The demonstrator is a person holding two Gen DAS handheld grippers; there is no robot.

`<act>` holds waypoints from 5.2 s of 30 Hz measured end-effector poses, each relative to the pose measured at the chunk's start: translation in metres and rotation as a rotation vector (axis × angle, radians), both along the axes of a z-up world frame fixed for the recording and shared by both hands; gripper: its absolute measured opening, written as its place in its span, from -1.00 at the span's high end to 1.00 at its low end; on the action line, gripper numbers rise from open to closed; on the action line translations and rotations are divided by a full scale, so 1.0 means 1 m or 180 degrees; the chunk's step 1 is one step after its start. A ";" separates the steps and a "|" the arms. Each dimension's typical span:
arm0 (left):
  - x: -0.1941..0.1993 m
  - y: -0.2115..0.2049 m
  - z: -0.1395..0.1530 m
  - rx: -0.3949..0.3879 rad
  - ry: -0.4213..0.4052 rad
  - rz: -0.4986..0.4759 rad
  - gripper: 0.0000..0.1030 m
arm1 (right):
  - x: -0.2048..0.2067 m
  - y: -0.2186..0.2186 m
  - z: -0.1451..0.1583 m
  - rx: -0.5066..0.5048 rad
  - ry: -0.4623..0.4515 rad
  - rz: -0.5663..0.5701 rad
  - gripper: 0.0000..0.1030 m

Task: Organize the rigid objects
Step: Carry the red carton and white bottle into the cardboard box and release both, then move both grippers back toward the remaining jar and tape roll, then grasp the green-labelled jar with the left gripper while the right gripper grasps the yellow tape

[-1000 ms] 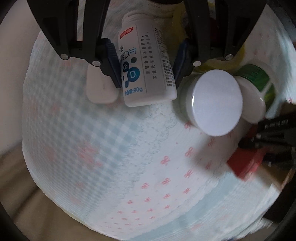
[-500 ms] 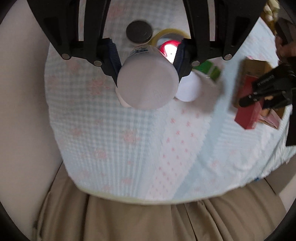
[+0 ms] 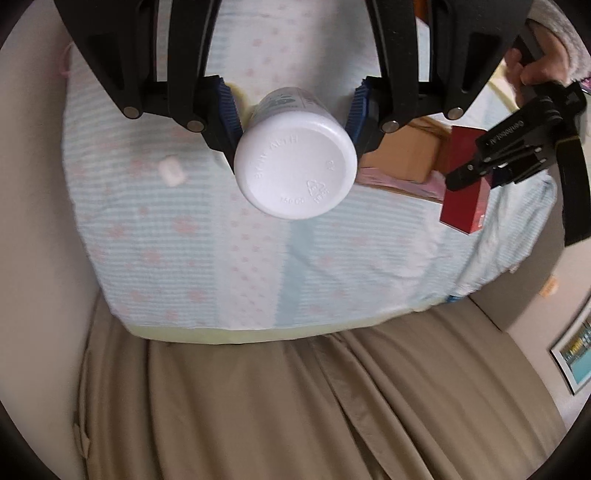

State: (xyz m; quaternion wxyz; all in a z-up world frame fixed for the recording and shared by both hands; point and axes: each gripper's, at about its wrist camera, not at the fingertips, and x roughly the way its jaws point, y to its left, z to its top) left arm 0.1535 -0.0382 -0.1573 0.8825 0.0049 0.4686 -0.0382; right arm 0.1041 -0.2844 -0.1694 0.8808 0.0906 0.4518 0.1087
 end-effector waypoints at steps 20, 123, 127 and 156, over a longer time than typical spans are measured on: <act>0.027 0.185 -0.066 0.0395 0.0163 -0.1061 0.23 | 0.021 0.214 -0.072 0.1158 0.0807 -0.0866 0.10; 0.037 -0.145 -0.158 -0.0006 0.1100 -0.1084 -1.00 | -0.064 -0.022 -0.162 -0.0566 0.0197 -0.0275 -0.98; 0.053 -0.162 -0.196 0.0032 0.1302 -0.1148 -1.00 | -0.049 -0.022 -0.191 -0.0701 0.0215 -0.0179 -0.97; 0.109 -0.200 -0.328 -0.0205 0.1983 -0.1341 -0.34 | 0.053 -0.041 -0.297 -0.1299 0.0427 0.1291 -0.87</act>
